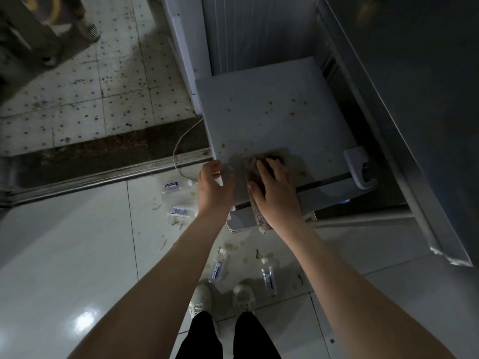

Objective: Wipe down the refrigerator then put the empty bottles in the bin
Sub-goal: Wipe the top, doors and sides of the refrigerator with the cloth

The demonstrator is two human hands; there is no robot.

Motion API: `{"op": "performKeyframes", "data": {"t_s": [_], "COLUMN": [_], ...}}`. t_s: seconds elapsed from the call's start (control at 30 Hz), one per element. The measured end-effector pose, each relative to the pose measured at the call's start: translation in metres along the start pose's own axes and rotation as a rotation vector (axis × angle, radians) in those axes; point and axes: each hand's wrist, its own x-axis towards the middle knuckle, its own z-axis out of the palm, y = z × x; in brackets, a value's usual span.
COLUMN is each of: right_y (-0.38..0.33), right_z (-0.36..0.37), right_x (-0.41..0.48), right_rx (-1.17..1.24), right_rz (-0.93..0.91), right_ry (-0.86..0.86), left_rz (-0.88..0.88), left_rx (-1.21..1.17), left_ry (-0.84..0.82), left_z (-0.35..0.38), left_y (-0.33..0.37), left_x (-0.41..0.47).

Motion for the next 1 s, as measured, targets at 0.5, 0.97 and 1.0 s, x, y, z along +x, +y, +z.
{"op": "performKeyframes", "data": {"t_s": [0.5,0.97,1.0], "right_y": [-0.006,-0.020,-0.019], "right_z": [0.017,0.016,0.017], "right_x": [0.048,0.114,0.108], "right_rx": [-0.147,-0.152,-0.138], "right_rz": [-0.410,-0.429,-0.442], "right_ry": [0.098,-0.063,-0.060], "left_rz": [-0.121,-0.106,-0.107], "left_rx": [-0.190,-0.129,-0.139], "left_ry": [-0.057,-0.021,-0.017], "left_z": [0.026,0.026,0.025], "left_y": [-0.022,-0.029,-0.029], "left_x": [0.026,0.027,0.025]}}
